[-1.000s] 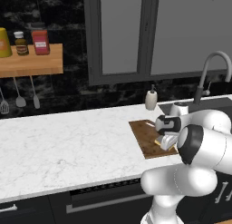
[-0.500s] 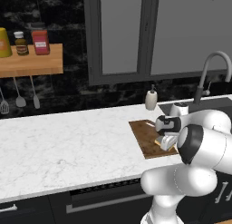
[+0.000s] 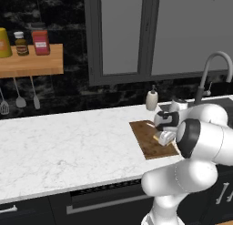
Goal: Pick up the sponge from the counter and clean the cutting board by briefly scrubbing or pressing down on the cutting board. Once finished, release the sponge.
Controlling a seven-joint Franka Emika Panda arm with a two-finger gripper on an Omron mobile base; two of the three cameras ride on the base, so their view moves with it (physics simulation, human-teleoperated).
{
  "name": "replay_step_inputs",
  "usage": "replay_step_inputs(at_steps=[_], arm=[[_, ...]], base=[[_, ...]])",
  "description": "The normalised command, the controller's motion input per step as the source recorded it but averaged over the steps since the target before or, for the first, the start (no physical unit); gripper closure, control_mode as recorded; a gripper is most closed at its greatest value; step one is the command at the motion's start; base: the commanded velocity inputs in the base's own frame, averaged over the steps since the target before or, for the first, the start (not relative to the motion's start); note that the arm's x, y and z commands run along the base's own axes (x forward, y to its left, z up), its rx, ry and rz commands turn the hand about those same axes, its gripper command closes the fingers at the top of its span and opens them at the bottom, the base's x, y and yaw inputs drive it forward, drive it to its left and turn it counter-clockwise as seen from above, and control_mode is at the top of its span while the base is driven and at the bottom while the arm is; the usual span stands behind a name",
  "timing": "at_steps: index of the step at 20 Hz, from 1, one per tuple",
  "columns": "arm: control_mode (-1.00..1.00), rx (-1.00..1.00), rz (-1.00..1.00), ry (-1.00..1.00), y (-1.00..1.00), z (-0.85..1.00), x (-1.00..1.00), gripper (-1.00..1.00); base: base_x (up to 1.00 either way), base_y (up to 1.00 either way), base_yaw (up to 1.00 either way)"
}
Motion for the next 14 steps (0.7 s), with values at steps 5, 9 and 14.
replay_step_inputs(at_steps=[5, 9, 14], arm=[[-1.00, 0.00, -0.01, 0.00, 0.00, 0.01, 0.39, 1.00], [-1.00, 0.00, 0.00, 0.00, 0.01, 0.00, 0.45, 1.00], [-1.00, 0.00, 0.00, 0.00, 0.07, -0.04, 0.34, 1.00]], base=[[0.00, 0.00, 0.00], [0.00, 0.00, 0.00], [0.00, 0.00, 0.00]])
